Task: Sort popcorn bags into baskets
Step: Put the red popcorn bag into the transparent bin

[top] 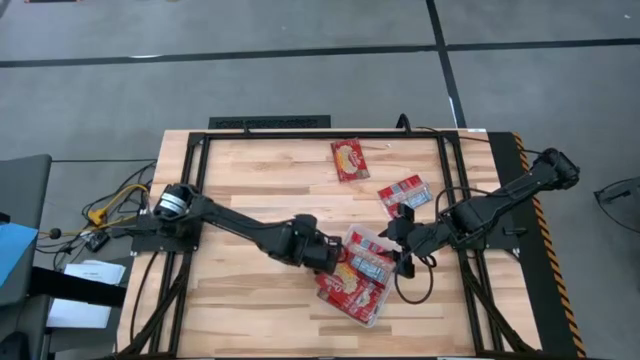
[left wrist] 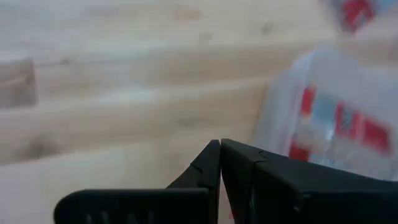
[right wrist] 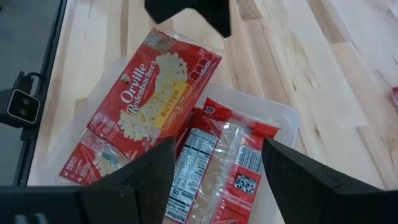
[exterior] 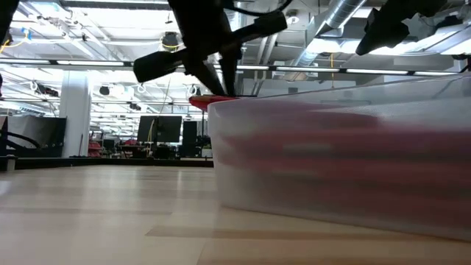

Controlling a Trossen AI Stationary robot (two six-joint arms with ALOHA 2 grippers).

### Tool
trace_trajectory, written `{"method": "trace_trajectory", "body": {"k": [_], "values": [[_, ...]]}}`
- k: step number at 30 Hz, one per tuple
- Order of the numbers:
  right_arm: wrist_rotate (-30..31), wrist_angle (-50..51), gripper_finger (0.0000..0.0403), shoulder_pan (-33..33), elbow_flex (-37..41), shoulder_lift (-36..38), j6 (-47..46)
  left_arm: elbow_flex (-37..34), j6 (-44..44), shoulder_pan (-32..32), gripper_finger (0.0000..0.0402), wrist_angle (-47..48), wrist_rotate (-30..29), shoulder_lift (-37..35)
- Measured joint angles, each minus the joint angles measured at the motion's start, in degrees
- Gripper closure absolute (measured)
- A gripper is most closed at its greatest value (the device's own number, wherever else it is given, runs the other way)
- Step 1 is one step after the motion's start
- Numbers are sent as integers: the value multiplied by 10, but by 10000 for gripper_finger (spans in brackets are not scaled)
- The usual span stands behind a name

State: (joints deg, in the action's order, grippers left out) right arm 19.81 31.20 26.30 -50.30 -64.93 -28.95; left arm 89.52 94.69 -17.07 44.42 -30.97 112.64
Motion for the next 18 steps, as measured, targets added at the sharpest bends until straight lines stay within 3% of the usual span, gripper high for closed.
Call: {"method": "trace_trajectory", "body": {"k": [11, 18], "values": [[0, -1, 138, 12, 0, 0, -1, -1, 8, -24, 401, -65, 80, 36], [0, -5, 138, 26, 0, 0, -5, 2, 58, -64, 401, -121, 93, 57]]}}
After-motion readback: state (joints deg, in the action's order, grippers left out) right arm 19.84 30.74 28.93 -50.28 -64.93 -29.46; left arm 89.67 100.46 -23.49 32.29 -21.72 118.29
